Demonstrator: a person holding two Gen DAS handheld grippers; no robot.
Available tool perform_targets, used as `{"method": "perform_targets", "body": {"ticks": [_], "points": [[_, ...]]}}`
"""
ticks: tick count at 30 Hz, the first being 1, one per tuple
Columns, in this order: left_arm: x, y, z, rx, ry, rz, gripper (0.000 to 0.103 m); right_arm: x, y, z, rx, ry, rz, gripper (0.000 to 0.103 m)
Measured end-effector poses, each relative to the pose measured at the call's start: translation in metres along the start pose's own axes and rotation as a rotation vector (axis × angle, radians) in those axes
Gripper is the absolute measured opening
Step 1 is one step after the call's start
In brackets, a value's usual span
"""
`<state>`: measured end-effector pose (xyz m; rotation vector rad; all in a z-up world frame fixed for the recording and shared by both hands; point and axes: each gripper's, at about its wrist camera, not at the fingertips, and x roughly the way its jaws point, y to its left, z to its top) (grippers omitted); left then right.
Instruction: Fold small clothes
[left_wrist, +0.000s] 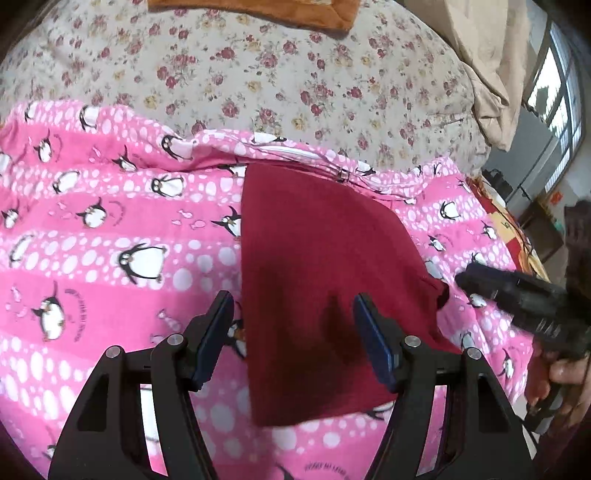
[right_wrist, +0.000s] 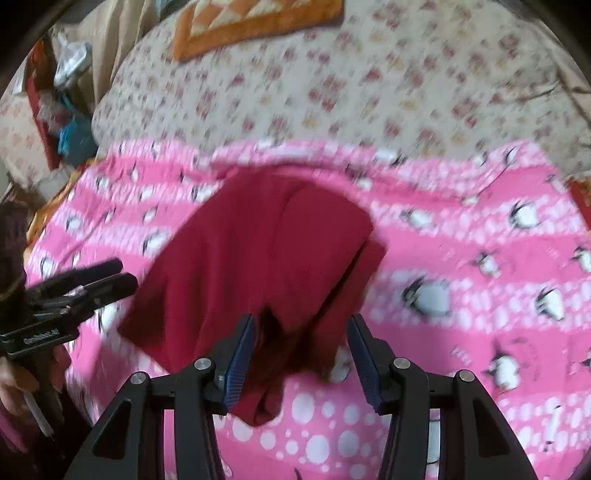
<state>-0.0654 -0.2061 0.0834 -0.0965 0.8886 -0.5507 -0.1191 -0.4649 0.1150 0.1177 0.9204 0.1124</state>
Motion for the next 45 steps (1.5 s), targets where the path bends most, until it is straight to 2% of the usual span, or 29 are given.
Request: {"method": "perform_targets", "body": {"ticks": [5,8,11,14,19,23,26,29,32,38,43,45], "points": [[0.028,0.002,-0.008,0.029,0.049,0.023,0.067,0.024,-0.001,0.034,0.044,-0.049,-0.013,0.05],[0.037,0.001,-0.012,0.046,0.051,0.014,0.069,0.066,-0.001,0.051,0.073,-0.002,0.003,0.05],[0.041,0.0,-0.012,0.064,0.045,0.005,0.071,0.112,-0.004,0.054,0.033,0.053,-0.126,0.049],[0.044,0.003,-0.012,0.055,0.048,-0.005,0.076,0.125,-0.019,0.047,0.068,0.039,-0.124,0.053],[0.044,0.001,-0.014,0.063,0.036,0.004,0.077,0.093,-0.023,0.044,0.107,0.041,-0.09,0.054],[0.043,-0.002,-0.017,0.084,0.029,0.014,0.077,0.054,0.001,0.03,0.025,0.005,-0.04,0.054],[0.042,-0.001,-0.018,0.082,0.029,0.014,0.077,0.044,0.016,0.005,-0.016,0.05,-0.028,0.054],[0.043,-0.003,-0.02,0.092,0.035,0.013,0.077,0.05,0.02,-0.028,-0.041,0.099,-0.077,0.054],[0.042,-0.005,-0.023,0.108,0.024,0.02,0.077,0.05,0.014,-0.049,-0.022,0.073,-0.07,0.053],[0.039,-0.004,-0.024,0.114,0.016,0.015,0.077,0.027,0.016,-0.048,-0.003,0.075,-0.072,0.054],[0.04,-0.002,-0.024,0.108,0.02,0.005,0.077,0.01,0.008,-0.035,0.074,0.0,-0.041,0.054],[0.041,-0.002,-0.024,0.106,0.022,0.003,0.077,0.016,0.012,-0.03,0.065,0.009,-0.047,0.054]]}}
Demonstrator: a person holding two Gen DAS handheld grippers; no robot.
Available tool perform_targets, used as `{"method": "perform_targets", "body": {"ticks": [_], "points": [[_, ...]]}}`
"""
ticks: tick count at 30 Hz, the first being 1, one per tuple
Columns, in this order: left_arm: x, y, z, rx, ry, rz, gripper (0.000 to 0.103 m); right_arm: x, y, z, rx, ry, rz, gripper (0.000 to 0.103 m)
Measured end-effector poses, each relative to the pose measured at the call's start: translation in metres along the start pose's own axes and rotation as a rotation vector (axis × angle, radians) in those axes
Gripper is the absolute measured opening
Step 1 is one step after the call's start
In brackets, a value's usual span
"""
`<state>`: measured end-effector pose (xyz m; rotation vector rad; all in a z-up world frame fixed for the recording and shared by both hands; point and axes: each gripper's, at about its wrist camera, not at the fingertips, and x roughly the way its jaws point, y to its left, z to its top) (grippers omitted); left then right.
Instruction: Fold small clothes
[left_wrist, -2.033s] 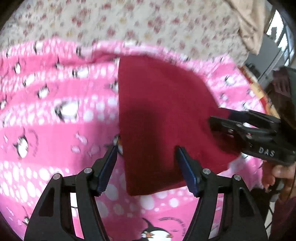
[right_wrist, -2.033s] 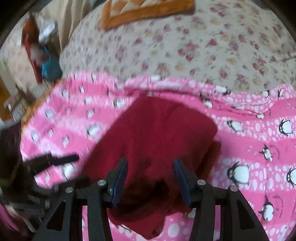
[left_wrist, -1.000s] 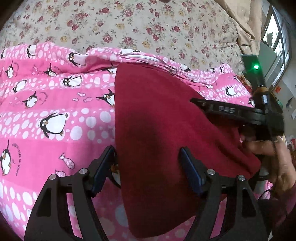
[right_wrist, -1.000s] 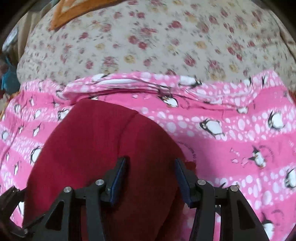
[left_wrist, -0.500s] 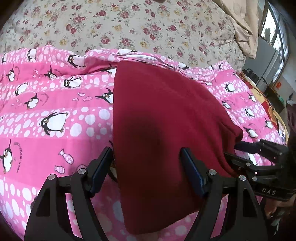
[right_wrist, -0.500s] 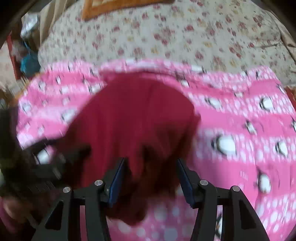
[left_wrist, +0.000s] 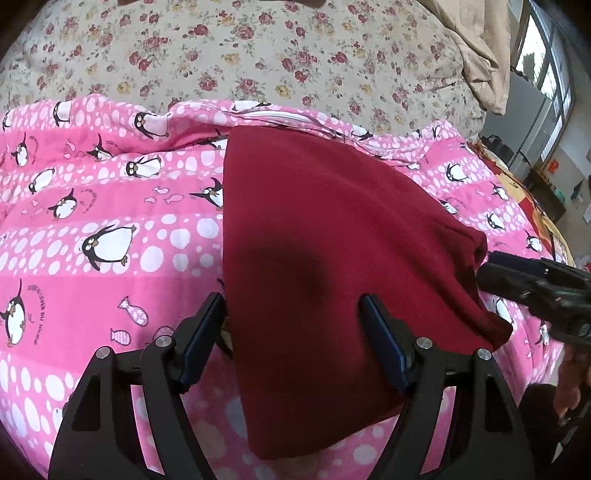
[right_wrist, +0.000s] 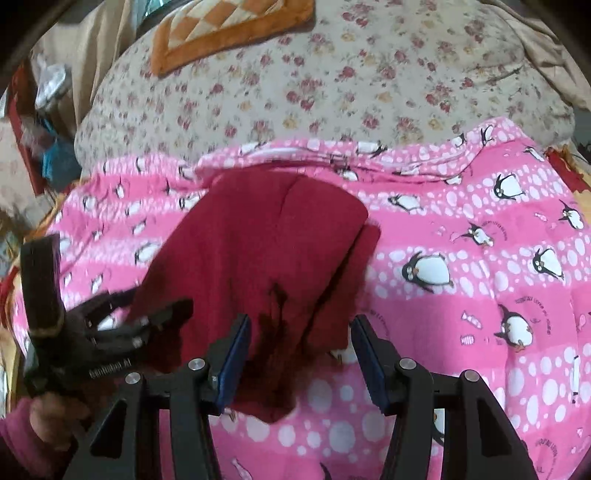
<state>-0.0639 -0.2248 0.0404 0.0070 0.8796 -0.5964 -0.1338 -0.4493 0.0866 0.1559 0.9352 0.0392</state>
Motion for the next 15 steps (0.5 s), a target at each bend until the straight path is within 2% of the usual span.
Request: {"method": "perform_targets", "body": {"ticks": [2,4,7,10,13,15], "points": [[0.0,0.0,0.0,0.0,0.001,-0.002,0.077,0.009,0.004,0.001,-0.012,0.02,-0.015,0.054],[0.001,0.0,0.0,-0.001,0.005,-0.006,0.077,0.027,0.006,-0.004,-0.011,0.08,-0.037,0.054],[0.001,0.002,0.001,-0.007,0.008,-0.023,0.077,0.035,-0.001,-0.012,0.031,0.072,-0.028,0.065],[0.001,0.009,0.006,-0.054,0.021,-0.082,0.077,0.033,-0.016,-0.013,0.097,0.078,0.037,0.068],[0.001,0.026,0.015,-0.159,0.03,-0.181,0.077,0.026,-0.031,-0.01,0.159,0.046,0.109,0.071],[0.003,0.034,0.019,-0.211,0.048,-0.234,0.078,0.025,-0.042,-0.004,0.207,0.019,0.145,0.077]]}}
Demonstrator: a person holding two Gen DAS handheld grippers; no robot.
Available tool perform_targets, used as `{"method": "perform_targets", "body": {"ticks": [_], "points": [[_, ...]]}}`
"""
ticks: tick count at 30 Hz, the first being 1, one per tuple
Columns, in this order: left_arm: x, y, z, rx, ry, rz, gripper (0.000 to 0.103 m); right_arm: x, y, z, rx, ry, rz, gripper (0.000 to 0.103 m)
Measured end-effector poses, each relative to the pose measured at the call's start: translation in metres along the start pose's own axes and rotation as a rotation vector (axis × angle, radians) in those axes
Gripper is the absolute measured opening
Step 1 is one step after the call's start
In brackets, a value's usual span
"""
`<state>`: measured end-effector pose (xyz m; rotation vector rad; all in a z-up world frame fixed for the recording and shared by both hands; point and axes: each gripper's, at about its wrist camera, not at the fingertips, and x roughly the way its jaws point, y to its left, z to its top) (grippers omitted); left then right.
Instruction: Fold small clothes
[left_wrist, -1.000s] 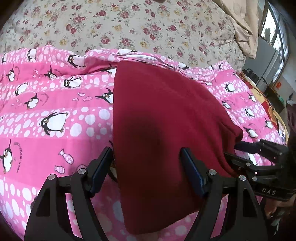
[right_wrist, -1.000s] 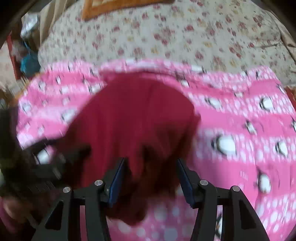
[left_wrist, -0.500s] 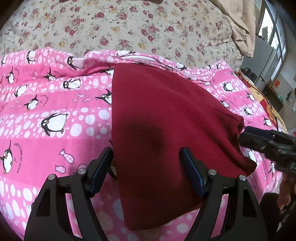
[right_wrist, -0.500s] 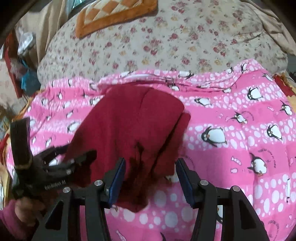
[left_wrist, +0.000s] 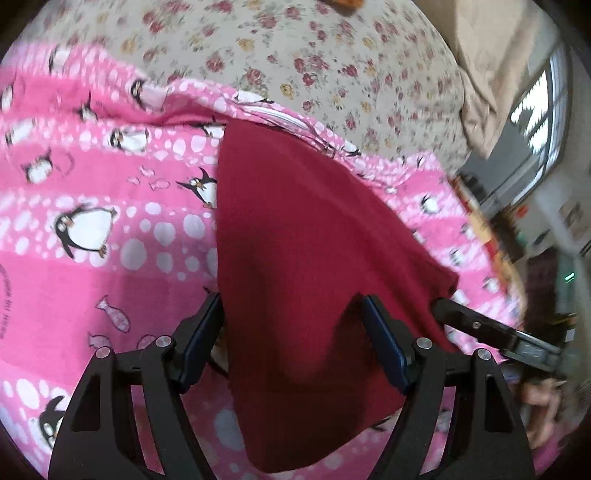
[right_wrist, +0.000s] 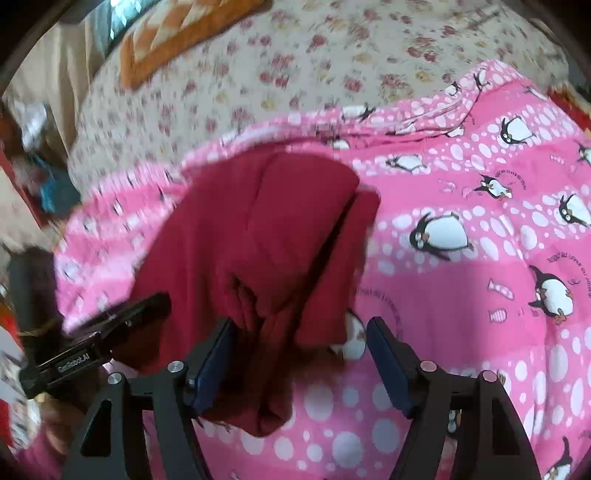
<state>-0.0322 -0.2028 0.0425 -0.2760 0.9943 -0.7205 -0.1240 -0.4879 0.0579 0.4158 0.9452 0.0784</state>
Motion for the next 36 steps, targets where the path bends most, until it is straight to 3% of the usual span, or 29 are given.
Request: {"method": "perform_targets", "body": {"ticks": [10,21,22,24,27,31,36], "points": [[0.012,0.018,0.011,-0.105,0.065,-0.094,0.078,0.049,-0.021,0.02,0.159,0.043,0.212,0.085],[0.022,0.014,0.012,-0.059,0.075,-0.11,0.081,0.069,-0.007,0.028,0.084,-0.016,0.256,0.089],[0.023,0.014,0.012,-0.053,0.075,-0.114,0.081,0.069,-0.006,0.027,0.074,-0.022,0.252,0.088],[0.023,0.011,0.012,-0.028,0.075,-0.11,0.08,0.066,-0.002,0.027,0.046,-0.037,0.227,0.073],[0.018,0.007,0.009,-0.001,0.05,-0.1,0.069,0.061,0.004,0.027,0.01,-0.059,0.209,0.06],[0.005,0.006,0.008,-0.01,0.02,-0.11,0.056,0.05,0.014,0.028,-0.028,-0.085,0.191,0.053],[-0.037,-0.007,-0.006,0.017,-0.019,-0.096,0.055,0.029,0.032,0.025,-0.058,-0.091,0.241,0.05]]}}
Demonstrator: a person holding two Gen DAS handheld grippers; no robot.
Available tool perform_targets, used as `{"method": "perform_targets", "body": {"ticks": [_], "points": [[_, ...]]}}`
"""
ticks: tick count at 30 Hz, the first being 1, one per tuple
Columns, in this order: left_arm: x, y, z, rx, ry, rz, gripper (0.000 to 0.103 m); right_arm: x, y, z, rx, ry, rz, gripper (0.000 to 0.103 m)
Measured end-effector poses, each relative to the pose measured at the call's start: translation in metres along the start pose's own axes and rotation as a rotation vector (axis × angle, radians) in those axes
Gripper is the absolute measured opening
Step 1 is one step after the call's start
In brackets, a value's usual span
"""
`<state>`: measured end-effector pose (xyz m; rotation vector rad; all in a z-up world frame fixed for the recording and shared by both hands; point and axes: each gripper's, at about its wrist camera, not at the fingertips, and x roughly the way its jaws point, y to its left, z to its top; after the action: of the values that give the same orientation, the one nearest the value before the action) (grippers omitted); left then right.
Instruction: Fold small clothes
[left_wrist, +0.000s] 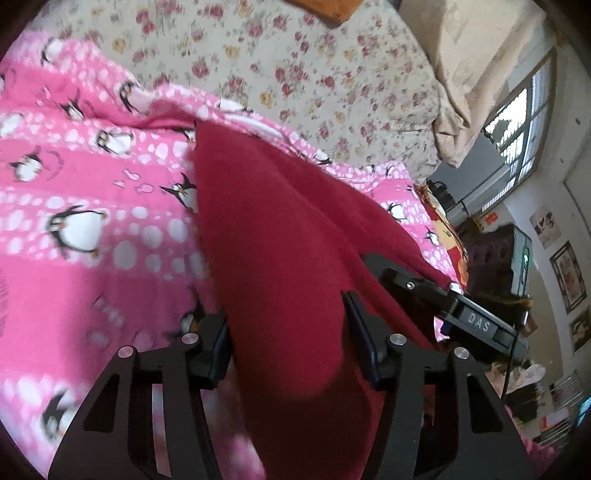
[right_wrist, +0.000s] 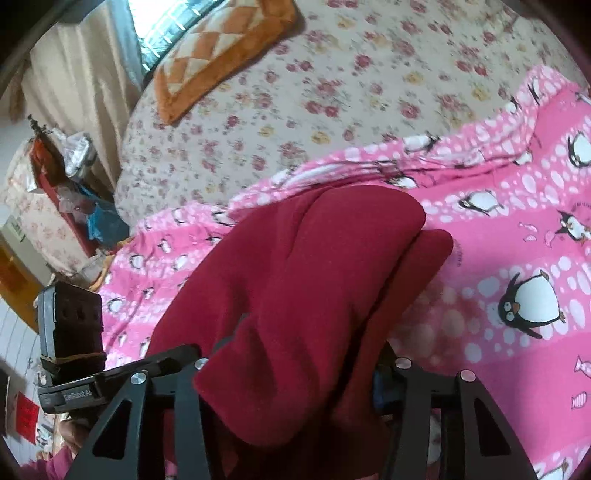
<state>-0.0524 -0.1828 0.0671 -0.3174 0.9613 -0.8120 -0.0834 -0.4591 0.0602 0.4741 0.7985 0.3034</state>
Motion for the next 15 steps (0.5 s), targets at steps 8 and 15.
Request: {"method": "perform_targets", "body": {"ticks": [8,15], "points": [[-0.068,-0.003,-0.032,0.009,-0.025,0.138,0.055,0.002,0.051,-0.027,-0.007,0.067,0.087,0.05],[-0.076,0.036,-0.082,-0.13,0.053,0.218,0.059,0.013,0.086,-0.069,-0.079,0.146,0.07,0.054]]}}
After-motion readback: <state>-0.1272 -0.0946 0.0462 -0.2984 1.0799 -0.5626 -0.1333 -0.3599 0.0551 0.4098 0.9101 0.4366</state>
